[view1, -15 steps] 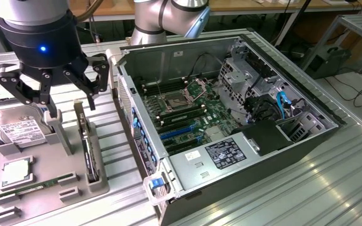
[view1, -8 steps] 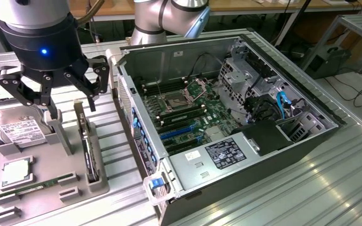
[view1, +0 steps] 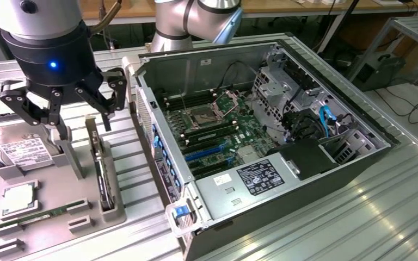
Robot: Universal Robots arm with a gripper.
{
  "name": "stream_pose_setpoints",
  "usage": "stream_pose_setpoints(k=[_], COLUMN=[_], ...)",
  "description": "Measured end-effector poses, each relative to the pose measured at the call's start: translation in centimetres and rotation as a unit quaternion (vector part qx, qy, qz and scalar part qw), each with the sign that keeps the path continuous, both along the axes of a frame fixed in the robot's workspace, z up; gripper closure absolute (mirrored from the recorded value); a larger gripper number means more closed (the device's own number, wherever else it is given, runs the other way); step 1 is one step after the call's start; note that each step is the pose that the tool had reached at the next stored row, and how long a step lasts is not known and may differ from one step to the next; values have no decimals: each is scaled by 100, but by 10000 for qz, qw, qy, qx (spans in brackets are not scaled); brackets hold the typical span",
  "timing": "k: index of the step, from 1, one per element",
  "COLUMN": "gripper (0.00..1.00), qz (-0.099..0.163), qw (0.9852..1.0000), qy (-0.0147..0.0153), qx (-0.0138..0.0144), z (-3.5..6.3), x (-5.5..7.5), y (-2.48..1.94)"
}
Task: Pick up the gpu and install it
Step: 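Pick up the gpu and move the gpu toward the slot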
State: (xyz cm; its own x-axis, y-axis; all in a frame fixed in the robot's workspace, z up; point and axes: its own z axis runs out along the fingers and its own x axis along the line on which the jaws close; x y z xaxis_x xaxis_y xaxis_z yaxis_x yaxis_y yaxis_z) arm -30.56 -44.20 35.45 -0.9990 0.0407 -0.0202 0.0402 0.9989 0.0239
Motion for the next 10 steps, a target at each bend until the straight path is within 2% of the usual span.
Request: stream_pose_setpoints(k=[10], gripper=[34], qz=[16], qw=[10000], qy=[0], qx=[0], z=[-64], x=[0], y=[-1])
